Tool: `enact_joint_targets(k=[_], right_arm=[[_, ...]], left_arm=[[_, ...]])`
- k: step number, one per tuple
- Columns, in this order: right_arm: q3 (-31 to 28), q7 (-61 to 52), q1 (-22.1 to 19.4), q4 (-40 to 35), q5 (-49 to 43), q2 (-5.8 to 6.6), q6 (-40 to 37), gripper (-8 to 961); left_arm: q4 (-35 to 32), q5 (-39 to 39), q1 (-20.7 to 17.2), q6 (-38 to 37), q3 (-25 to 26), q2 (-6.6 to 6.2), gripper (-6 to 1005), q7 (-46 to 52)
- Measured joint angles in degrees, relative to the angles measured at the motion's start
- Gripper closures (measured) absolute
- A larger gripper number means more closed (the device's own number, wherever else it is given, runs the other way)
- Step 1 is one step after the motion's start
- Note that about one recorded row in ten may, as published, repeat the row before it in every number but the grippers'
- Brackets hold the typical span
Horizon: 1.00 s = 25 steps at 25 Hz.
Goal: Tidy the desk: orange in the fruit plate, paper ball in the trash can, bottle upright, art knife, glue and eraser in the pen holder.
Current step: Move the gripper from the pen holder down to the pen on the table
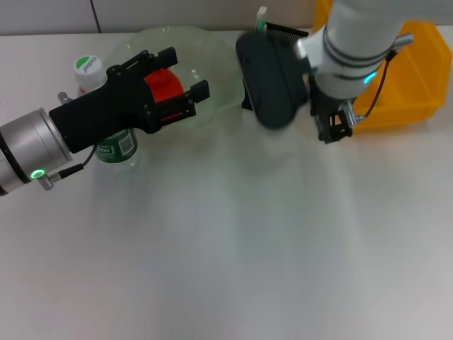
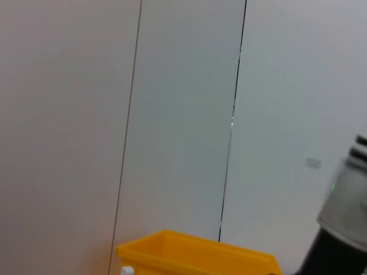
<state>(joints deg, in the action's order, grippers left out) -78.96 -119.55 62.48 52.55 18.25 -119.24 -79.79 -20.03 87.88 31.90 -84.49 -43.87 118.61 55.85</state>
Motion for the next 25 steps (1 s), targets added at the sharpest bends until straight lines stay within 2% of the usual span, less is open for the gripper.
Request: enact_joint_targets(k=[3,4,5,6,7,9,10,11,16,19,20,21,25], right_arm=[[-9.3,-4.4,-0.9,2.4,0.9,-0.02,-2.0,549],[-16.1,-6.6,-2.4,4.5,3.1,-0.07,-3.1,549],[-20.1,-7.5,-3.6,5.9,4.9,-0.07,-3.7,549],[-20.1,-7.5,-3.6,5.9,4.9,-0.07,-3.7,549],[-22.8,-8.0,-4.9,7.0,6.9,-0.06,-4.0,549],[-28.3,-8.4,-8.0,9.8,11.8,0.09,-4.8,549],[-33.2,-8.3,-11.8,12.9,17.6,0.23,-5.6,549],[-33.2,-8.3,-11.8,12.9,17.6,0.23,-5.6,549],[-43.8,-2.3,-21.9,17.4,35.0,0.25,-5.9,550],[-49.6,4.7,-26.4,15.4,46.3,0.01,-5.3,550],[-53.3,10.5,-28.6,12.0,52.8,-0.16,-5.0,550],[-53.3,10.5,-28.6,12.0,52.8,-0.16,-5.0,550],[-59.9,20.9,-31.6,3.1,63.5,-0.07,-5.1,550]], left_arm=[[0.0,0.0,0.0,0.0,-0.1,-0.01,169,0.1],[0.0,0.0,0.1,0.0,-0.1,-0.01,169,0.1],[0.0,0.3,0.2,0.0,-0.1,-0.03,169,0.1],[0.0,0.3,0.2,0.0,-0.1,-0.03,169,0.1],[0.0,0.4,0.3,0.0,-0.2,-0.04,169,0.1],[-0.1,0.5,0.4,-0.1,-0.2,-0.1,169,0.1],[-0.2,0.5,0.4,-0.2,-0.2,-0.16,169,0.2],[-0.2,0.5,0.4,-0.2,-0.2,-0.16,169,0.2],[-0.6,0.5,0.4,-0.4,-0.2,-0.22,169,0.3],[-0.6,0.9,0.4,-0.6,-0.2,-0.23,170,0.1],[-0.6,0.9,0.4,-0.7,-0.2,-0.24,170,0.1],[-0.6,1.2,0.4,-1.0,-0.5,-0.23,170,0.0],[-0.8,1.3,0.4,-1.9,-1.9,-0.24,170,0.2]])
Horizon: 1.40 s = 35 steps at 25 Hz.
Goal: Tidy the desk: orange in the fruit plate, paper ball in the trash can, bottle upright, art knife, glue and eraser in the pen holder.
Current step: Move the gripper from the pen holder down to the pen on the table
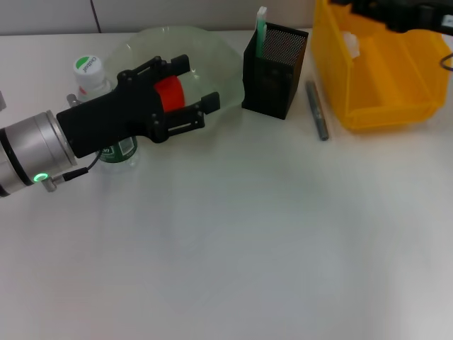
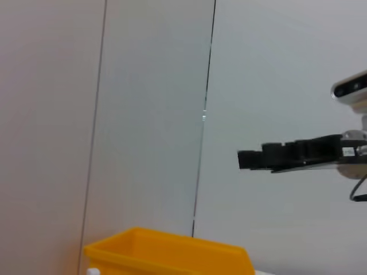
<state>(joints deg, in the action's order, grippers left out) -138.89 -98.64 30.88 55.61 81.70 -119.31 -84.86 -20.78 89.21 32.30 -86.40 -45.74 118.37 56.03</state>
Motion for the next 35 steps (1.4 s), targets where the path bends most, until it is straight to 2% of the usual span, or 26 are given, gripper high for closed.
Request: enact_joint_targets(k=[4,7,9,10,11,15,21,26,35], right_arm=[[-1.9,3.3,-0.9,-2.7,0.8,0.15,-1.5,550],[1.2,3.8,-0.3,-0.7,-2.2,0.55,-4.0,550],[5.1,3.7,0.8,1.8,-6.1,0.87,-4.7,550],[9.2,3.4,2.2,4.3,-10.9,0.95,-4.6,550],[9.2,3.4,2.2,4.3,-10.9,0.95,-4.6,550],[17.0,3.2,6.4,7.1,-21.6,0.99,-3.6,549],[32.9,7.8,11.6,10.2,-35.3,0.94,1.5,549],[39.1,15.4,13.2,15.1,-42.5,0.82,1.3,555],[46.9,27.8,12.4,20.5,-51.5,0.47,2.2,559]], left_arm=[[0.0,0.0,0.0,0.0,-0.4,-0.06,170,0.2],[-0.1,0.0,0.1,0.3,-0.4,-0.02,170,0.2],[0.0,0.0,0.1,0.4,-0.4,0.01,170,0.2],[0.0,0.0,0.1,0.4,-0.4,0.01,170,0.2],[-0.1,0.0,0.1,0.6,-0.4,0.02,170,0.2],[0.0,0.0,-0.2,0.9,-0.4,0.01,170,0.2],[0.2,-0.2,-0.7,1.4,-0.2,0.01,171,0.3],[1.1,-0.6,-0.9,3.0,0.2,0.28,171,0.3],[2.0,-1.3,-0.9,3.8,0.7,0.28,171,1.0]])
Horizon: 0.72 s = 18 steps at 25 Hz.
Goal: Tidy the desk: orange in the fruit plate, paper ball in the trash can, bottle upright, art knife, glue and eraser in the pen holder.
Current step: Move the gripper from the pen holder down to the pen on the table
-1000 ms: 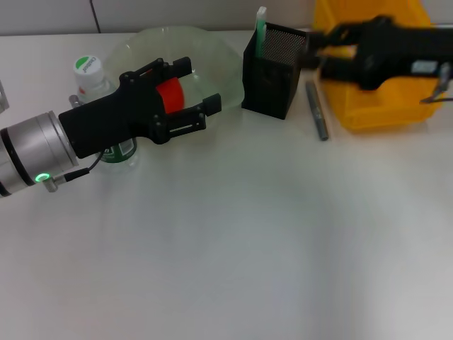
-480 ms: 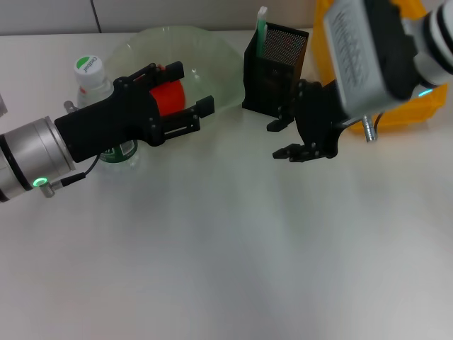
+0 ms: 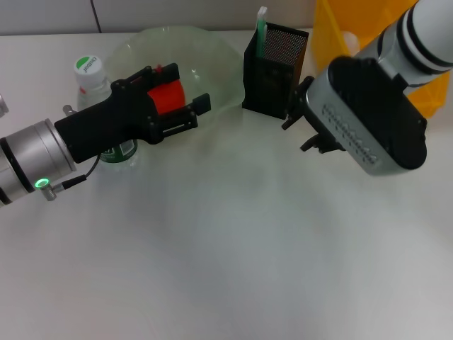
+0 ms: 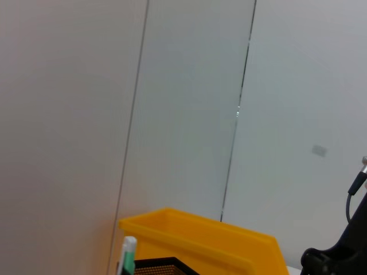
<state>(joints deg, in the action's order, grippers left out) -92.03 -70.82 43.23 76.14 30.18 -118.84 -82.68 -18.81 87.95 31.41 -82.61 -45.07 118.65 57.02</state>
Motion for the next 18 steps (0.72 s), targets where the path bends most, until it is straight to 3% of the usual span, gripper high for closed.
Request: enact_joint_targets(k=[11,18], right_arm=[[11.4,5.2,-1.1,3.1,-12.9,-0.14,2.8,560],[13.8,9.1,-1.4,2.9,-14.1,-0.17,3.9,559]], left_arm=[[0.1,-0.8,-1.2,0.6,2.7,0.0,172,-0.4],[0.1,-1.6,-1.5,0.7,2.9,0.01,172,-0.5]])
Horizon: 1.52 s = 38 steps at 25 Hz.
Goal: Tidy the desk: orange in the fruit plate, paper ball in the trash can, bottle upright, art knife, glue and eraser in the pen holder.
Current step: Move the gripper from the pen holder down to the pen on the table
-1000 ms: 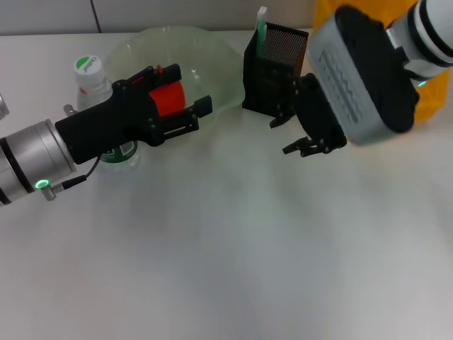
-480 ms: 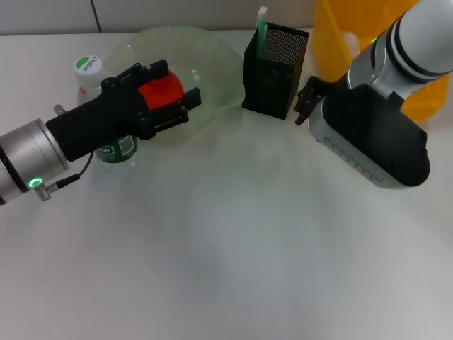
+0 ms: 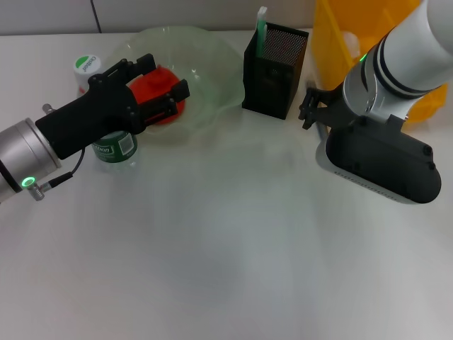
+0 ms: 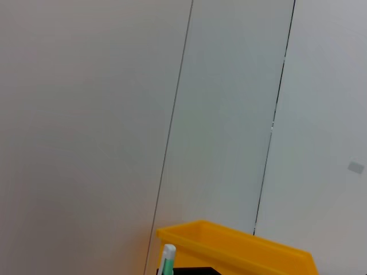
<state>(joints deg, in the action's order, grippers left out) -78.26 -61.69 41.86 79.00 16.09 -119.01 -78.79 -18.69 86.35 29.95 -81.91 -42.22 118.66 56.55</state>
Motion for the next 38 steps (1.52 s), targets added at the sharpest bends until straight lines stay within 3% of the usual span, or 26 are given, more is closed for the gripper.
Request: enact_joint_targets(k=[38], right_arm=[[6.3,7.0,4.6,-14.9,-0.9,1.24,10.4,564]], left_arm=[[-0.5,-0.7,0.6,3.5,0.1,-0.1,174,-1.6]])
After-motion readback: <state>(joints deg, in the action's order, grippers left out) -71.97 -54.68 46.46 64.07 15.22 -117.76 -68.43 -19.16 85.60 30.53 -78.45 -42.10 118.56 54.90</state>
